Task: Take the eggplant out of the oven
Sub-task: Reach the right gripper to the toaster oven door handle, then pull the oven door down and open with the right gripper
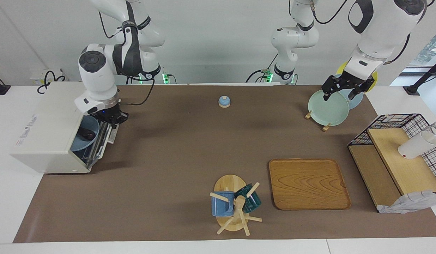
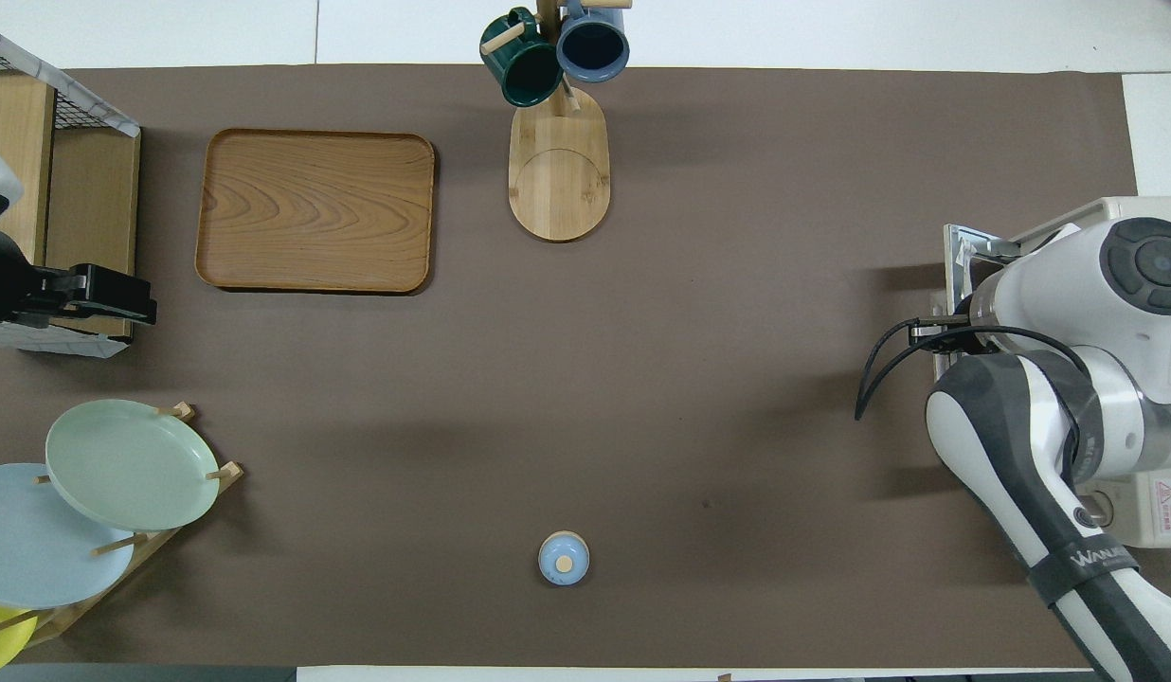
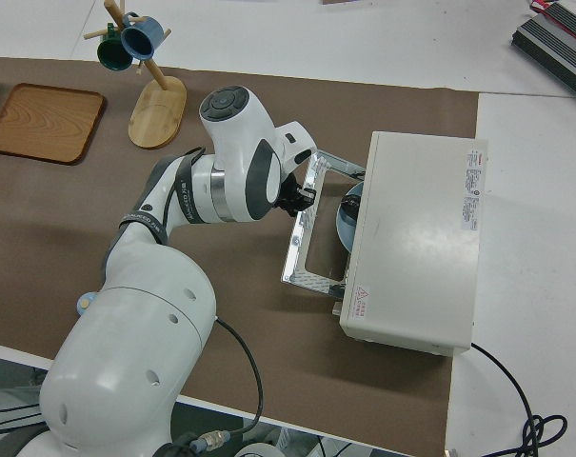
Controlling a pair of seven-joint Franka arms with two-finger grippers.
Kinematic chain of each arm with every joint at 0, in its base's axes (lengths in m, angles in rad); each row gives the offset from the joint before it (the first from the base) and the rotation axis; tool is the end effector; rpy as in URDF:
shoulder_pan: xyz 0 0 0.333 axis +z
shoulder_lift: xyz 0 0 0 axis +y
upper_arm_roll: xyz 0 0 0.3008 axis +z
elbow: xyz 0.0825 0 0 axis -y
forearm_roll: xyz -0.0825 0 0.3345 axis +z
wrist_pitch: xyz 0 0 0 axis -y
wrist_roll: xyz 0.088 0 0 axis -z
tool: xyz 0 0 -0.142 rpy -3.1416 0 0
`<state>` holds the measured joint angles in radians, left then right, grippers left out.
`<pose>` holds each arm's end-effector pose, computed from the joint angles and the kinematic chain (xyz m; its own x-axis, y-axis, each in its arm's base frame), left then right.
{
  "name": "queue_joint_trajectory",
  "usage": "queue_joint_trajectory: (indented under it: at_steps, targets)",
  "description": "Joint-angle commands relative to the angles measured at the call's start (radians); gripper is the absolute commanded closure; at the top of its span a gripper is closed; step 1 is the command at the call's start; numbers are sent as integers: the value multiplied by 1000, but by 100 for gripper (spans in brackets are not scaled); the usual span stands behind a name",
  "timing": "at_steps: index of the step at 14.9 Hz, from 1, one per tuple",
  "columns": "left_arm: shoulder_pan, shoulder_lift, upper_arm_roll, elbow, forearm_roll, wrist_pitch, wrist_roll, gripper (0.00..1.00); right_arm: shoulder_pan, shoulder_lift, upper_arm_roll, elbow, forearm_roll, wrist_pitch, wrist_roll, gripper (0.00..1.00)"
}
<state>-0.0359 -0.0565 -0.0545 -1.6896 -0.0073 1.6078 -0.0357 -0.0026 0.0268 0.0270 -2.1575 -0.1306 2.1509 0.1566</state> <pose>0.4866 -0.0458 0.5553 0.9982 -0.0542 -0.0255 -0.0541 -0.9985 0.0033 0.4952 0.0029 0.3620 0.9980 -0.0598 -0.0202 -0.0572 -0.9923 0.1103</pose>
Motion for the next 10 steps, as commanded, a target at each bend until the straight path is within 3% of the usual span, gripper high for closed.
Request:
queue_joint_trajectory:
  at_steps: [1, 4, 10]
  targets:
    - [1, -9, 1, -4, 21, -2, 8, 0, -19, 45, -15, -33, -7, 110, 0, 100]
    - [1, -9, 1, -4, 21, -2, 7, 0, -22, 82, -15, -41, 2, 135, 15, 100]
    - [1, -9, 1, -4, 21, -2, 8, 0, -7, 81, -15, -57, 16, 153, 52, 100]
